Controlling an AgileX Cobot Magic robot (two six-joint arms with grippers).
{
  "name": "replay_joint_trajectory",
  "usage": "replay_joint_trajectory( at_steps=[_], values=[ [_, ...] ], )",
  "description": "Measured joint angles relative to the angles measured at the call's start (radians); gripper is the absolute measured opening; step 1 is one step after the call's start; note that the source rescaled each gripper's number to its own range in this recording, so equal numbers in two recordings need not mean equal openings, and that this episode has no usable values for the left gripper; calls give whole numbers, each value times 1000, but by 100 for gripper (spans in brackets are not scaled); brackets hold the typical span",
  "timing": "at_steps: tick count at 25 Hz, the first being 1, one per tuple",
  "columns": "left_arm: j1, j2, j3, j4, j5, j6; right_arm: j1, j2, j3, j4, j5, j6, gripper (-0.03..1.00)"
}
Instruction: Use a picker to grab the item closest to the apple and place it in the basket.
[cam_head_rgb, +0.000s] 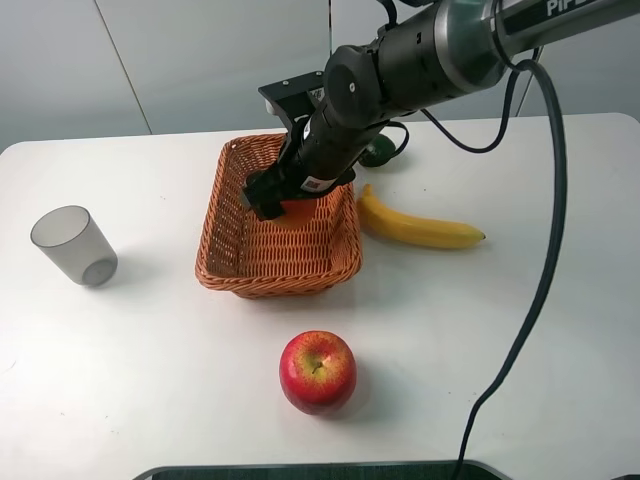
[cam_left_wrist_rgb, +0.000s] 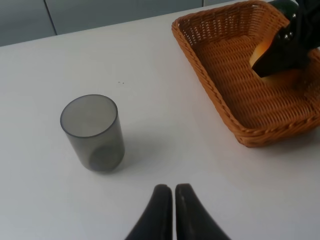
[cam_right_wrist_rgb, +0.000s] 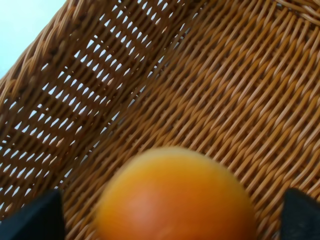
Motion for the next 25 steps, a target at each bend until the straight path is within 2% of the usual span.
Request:
replay_joint_trajectory(
  at_steps=[1, 3, 9, 12, 18, 25],
  values=[
    [0, 0, 0, 0, 0, 0, 0, -5, 0, 0, 0, 0, 95],
    [0, 0, 0, 0, 0, 0, 0, -21, 0, 0, 0, 0, 99],
    [0, 0, 0, 0, 0, 0, -1, -111, 0, 0, 4, 2, 99],
    [0, 0, 0, 0, 0, 0, -31, -165, 9, 0, 43, 12, 100],
    [0, 0, 0, 0, 0, 0, -175, -299, 112, -2, 158, 45, 100],
    [0, 0, 0, 0, 0, 0, -411, -526, 294, -31, 276, 65, 100]
  ],
)
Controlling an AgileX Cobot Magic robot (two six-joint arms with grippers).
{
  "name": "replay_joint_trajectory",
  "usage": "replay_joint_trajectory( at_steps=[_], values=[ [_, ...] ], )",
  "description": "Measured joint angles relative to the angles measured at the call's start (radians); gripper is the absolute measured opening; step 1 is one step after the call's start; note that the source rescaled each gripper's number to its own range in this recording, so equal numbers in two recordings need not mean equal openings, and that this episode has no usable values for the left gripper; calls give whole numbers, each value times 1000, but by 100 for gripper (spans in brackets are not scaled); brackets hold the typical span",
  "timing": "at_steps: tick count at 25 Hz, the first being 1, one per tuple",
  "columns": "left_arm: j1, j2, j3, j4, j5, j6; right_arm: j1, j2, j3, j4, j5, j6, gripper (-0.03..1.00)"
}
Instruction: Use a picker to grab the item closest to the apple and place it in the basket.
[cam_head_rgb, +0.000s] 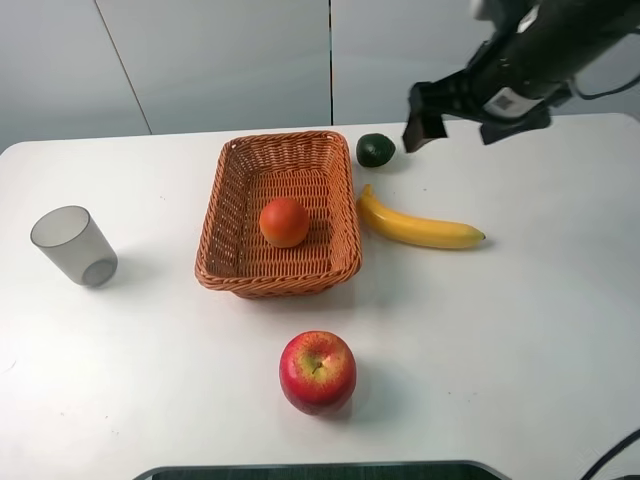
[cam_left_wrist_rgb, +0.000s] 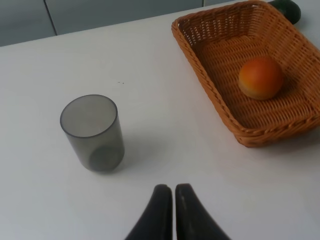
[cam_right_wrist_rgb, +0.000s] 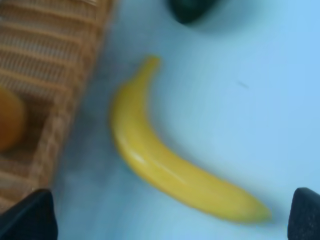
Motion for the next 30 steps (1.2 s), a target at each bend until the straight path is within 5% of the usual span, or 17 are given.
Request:
replay_joint_trajectory(
  at_steps=[9, 30],
  values=[
    [0, 0, 0, 0, 0, 0, -210, -380, 137, -87, 188, 20, 100],
    [0, 0, 0, 0, 0, 0, -212, -1309, 399, -94, 353, -1, 100]
  ],
)
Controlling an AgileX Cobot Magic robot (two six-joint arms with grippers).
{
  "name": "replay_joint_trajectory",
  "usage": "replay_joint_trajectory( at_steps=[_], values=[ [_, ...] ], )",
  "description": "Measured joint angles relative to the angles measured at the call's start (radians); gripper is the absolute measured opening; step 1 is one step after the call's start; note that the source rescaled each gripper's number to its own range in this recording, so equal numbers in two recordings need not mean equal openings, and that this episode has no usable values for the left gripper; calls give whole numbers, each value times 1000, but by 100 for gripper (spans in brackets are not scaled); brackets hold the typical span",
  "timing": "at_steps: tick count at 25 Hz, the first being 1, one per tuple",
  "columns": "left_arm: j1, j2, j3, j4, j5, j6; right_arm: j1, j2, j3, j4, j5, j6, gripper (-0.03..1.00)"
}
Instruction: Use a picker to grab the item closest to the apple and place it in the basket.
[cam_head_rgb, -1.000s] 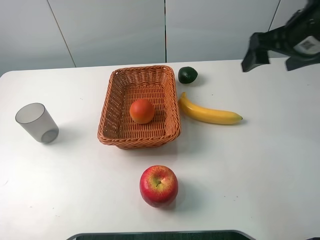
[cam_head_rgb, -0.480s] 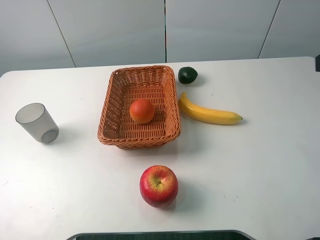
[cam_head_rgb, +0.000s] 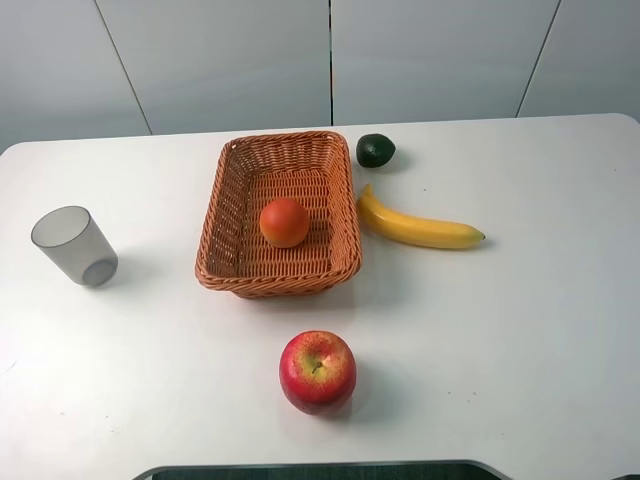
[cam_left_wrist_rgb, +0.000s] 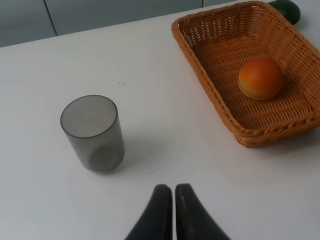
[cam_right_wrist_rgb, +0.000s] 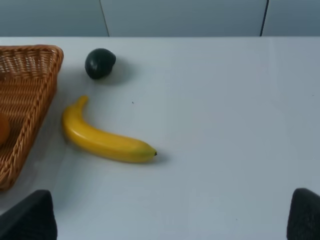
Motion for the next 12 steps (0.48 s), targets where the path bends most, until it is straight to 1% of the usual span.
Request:
replay_joint_trajectory(
  at_steps=[4, 6, 8, 12],
  values=[
    [0, 0, 0, 0, 0, 0, 0, -164, 61, 0, 6, -4, 100],
    [0, 0, 0, 0, 0, 0, 0, -210, 82, 0, 17, -12, 100],
    [0, 0, 0, 0, 0, 0, 0, -219, 93, 0, 42, -14, 100],
    [0, 0, 0, 0, 0, 0, 0, -221, 112, 0, 61, -20, 100]
  ],
)
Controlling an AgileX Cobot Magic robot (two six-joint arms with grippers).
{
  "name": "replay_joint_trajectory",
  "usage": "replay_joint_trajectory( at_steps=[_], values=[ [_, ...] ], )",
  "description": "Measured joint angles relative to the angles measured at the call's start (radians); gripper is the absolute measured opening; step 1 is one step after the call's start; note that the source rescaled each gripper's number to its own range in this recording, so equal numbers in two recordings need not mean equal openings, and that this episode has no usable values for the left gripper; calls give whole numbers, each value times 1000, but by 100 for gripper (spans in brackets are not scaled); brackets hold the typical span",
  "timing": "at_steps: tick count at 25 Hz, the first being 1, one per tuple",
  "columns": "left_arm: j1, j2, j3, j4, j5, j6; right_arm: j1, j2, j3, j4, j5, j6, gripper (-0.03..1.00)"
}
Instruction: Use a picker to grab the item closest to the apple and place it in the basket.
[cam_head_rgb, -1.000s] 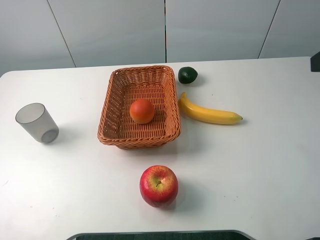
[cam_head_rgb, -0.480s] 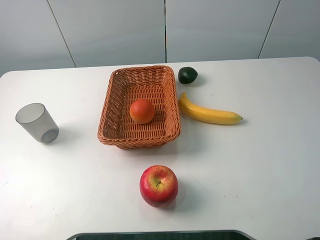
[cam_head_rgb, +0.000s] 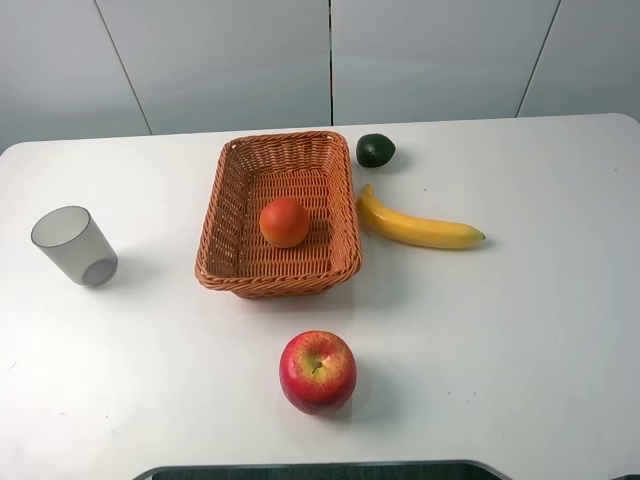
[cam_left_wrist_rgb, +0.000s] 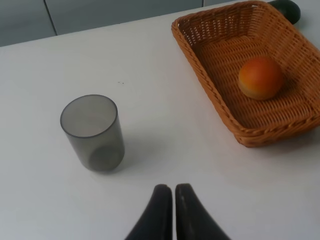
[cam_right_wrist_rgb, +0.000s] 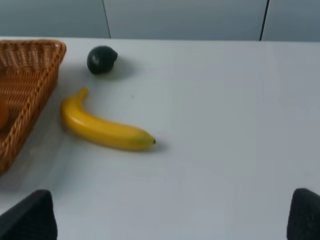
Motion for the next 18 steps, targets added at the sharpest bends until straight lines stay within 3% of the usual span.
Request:
replay_joint_trajectory(
  at_steps=[18],
  values=[
    [0, 0, 0, 0, 0, 0, 0, -2, 1, 0, 0, -6, 100]
  ],
)
